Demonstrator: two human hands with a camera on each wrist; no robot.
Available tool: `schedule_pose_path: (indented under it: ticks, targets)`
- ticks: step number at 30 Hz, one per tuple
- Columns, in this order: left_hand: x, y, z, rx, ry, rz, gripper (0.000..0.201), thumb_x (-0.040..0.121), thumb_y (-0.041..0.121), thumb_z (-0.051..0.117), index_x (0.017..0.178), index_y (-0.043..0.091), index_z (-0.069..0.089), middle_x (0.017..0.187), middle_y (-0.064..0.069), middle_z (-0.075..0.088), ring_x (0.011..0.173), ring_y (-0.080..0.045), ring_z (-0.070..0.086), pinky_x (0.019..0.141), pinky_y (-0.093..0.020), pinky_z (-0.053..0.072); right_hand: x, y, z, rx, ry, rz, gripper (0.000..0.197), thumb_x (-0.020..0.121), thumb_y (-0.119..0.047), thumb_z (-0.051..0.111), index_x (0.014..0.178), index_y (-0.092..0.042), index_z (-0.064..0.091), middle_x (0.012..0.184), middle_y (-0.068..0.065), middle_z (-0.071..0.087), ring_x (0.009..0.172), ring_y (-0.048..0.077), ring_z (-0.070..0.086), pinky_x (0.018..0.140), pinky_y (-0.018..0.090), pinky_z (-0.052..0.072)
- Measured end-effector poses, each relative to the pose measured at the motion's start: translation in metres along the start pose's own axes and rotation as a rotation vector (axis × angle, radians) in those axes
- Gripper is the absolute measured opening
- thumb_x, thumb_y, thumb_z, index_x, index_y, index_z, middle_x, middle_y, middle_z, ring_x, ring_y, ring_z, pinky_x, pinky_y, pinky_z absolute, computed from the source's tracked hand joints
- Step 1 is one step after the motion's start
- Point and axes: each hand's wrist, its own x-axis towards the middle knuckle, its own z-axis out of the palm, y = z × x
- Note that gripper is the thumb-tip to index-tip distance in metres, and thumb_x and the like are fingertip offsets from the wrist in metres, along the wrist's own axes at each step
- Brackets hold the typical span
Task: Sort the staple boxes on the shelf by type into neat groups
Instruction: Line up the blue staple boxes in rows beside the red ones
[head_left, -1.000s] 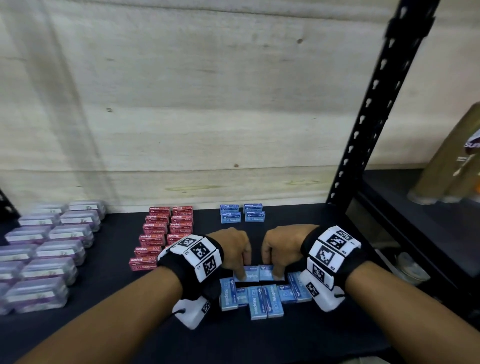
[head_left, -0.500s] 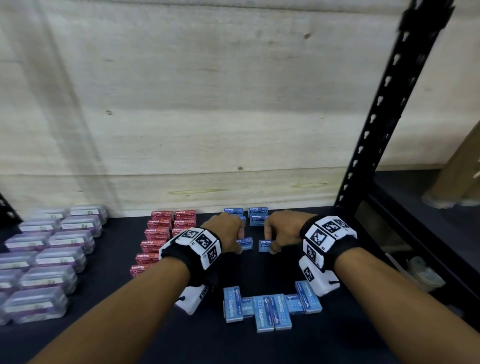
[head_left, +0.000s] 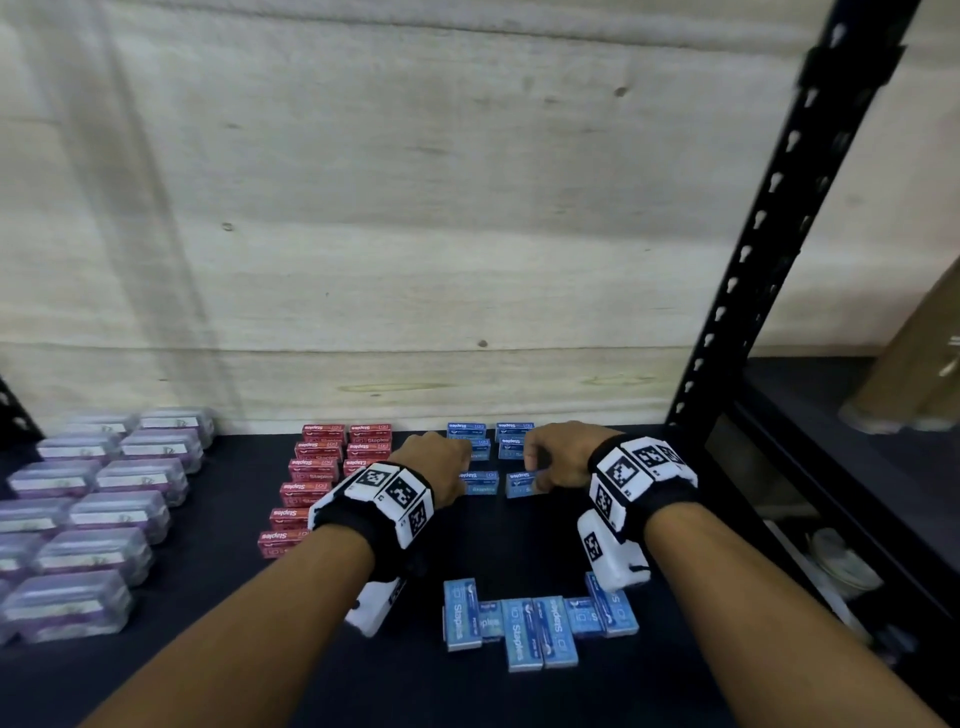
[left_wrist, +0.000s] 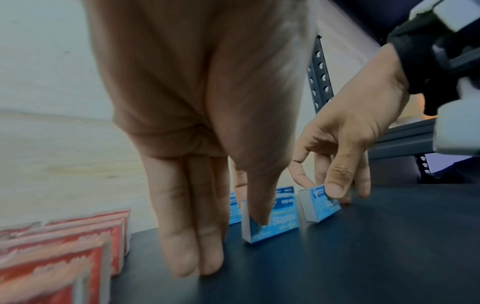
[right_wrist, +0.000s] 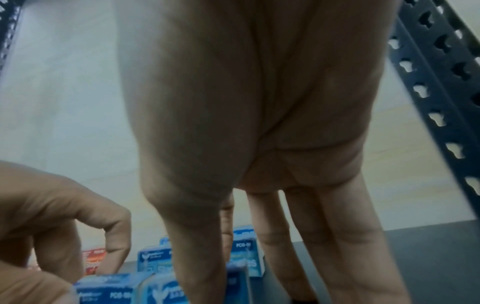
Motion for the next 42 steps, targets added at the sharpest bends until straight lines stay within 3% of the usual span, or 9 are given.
schedule_pose_path:
  ticks: [4, 7, 14, 21, 25, 32, 37, 39, 42]
  targets:
    - [0.005, -0.002, -0.001, -0.019, 0.001, -0.008, 0.028, 0.094, 0.028, 0.06, 0.118, 0.017, 0.054, 0.117, -0.01, 0.06, 0.105, -0.031, 0.06, 0.087, -0.04, 0.053, 0.005, 0.002, 0.001, 0.022, 0.034, 0.02, 0.021, 0.092, -0.027, 0.069, 0.107, -0.021, 0.057, 0.121, 0.002, 0.061, 0.109, 0.023, 0.058, 0.093, 0.035, 0.049]
    - [0.008, -0.001, -0.001, -0.003, 0.003, -0.021, 0.031, 0.095, 0.028, 0.06, 0.123, 0.016, 0.054, 0.118, -0.012, 0.058, 0.104, -0.032, 0.06, 0.084, -0.038, 0.053, 0.008, 0.001, 0.002, 0.029, 0.066, 0.03, 0.018, 0.093, -0.027, 0.068, 0.104, -0.023, 0.055, 0.12, 0.003, 0.06, 0.107, 0.023, 0.059, 0.086, 0.032, 0.047]
    - [0.011, 0.0, -0.004, -0.004, -0.007, -0.032, 0.031, 0.096, 0.024, 0.057, 0.124, 0.013, 0.053, 0.114, -0.013, 0.059, 0.092, -0.03, 0.065, 0.083, -0.039, 0.056, 0.011, -0.002, 0.0, 0.025, 0.09, 0.046, 0.026, 0.094, -0.026, 0.066, 0.117, -0.018, 0.057, 0.122, 0.004, 0.06, 0.107, 0.023, 0.059, 0.089, 0.032, 0.047]
    - [0.015, 0.002, -0.007, 0.001, -0.037, -0.05, 0.034, 0.097, 0.021, 0.057, 0.129, 0.01, 0.051, 0.119, -0.012, 0.06, 0.095, -0.029, 0.067, 0.085, -0.04, 0.057, 0.015, -0.007, -0.002, 0.003, 0.075, 0.052, 0.027, 0.095, -0.023, 0.065, 0.119, -0.016, 0.056, 0.127, 0.005, 0.059, 0.113, 0.026, 0.058, 0.088, 0.032, 0.046]
    - [0.016, 0.002, -0.01, -0.014, -0.05, -0.066, 0.034, 0.097, 0.019, 0.057, 0.128, 0.008, 0.051, 0.12, -0.014, 0.058, 0.099, -0.03, 0.067, 0.085, -0.039, 0.057, 0.016, -0.007, -0.002, -0.004, 0.075, 0.051, 0.028, 0.094, -0.023, 0.067, 0.119, -0.016, 0.057, 0.125, 0.005, 0.059, 0.1, 0.022, 0.055, 0.08, 0.028, 0.043]
    - [0.017, 0.004, -0.013, 0.014, -0.047, -0.072, 0.033, 0.096, 0.021, 0.058, 0.127, 0.009, 0.052, 0.118, -0.013, 0.06, 0.099, -0.029, 0.066, 0.086, -0.039, 0.056, 0.017, -0.007, -0.002, -0.025, 0.066, 0.056, 0.03, 0.094, -0.026, 0.067, 0.12, -0.017, 0.056, 0.125, 0.005, 0.059, 0.093, 0.019, 0.05, 0.078, 0.027, 0.04]
    - [0.015, 0.004, -0.013, 0.027, -0.035, -0.068, 0.04, 0.094, 0.024, 0.061, 0.126, 0.005, 0.046, 0.113, -0.013, 0.061, 0.099, -0.03, 0.065, 0.086, -0.04, 0.055, 0.014, -0.004, 0.0, 0.032, 0.08, 0.083, 0.04, 0.088, -0.029, 0.073, 0.118, -0.016, 0.049, 0.117, 0.007, 0.059, 0.093, 0.024, 0.055, 0.078, 0.033, 0.047]
    - [0.011, 0.005, -0.013, 0.051, -0.038, -0.065, 0.045, 0.093, 0.028, 0.062, 0.125, 0.004, 0.043, 0.108, -0.012, 0.062, 0.097, -0.029, 0.064, 0.078, -0.036, 0.053, 0.008, -0.003, 0.0, 0.056, 0.067, 0.106, 0.043, 0.088, -0.034, 0.073, 0.117, -0.014, 0.047, 0.113, 0.007, 0.059, 0.094, 0.025, 0.058, 0.078, 0.036, 0.049]
    - [0.002, 0.006, -0.02, 0.091, -0.089, -0.043, 0.049, 0.091, 0.037, 0.064, 0.122, 0.006, 0.045, 0.111, -0.01, 0.061, 0.099, -0.029, 0.062, 0.072, -0.033, 0.049, -0.004, 0.001, -0.003, 0.055, 0.022, 0.09, 0.034, 0.09, -0.036, 0.07, 0.102, -0.008, 0.055, 0.095, 0.007, 0.062, 0.084, 0.024, 0.059, 0.073, 0.033, 0.047]
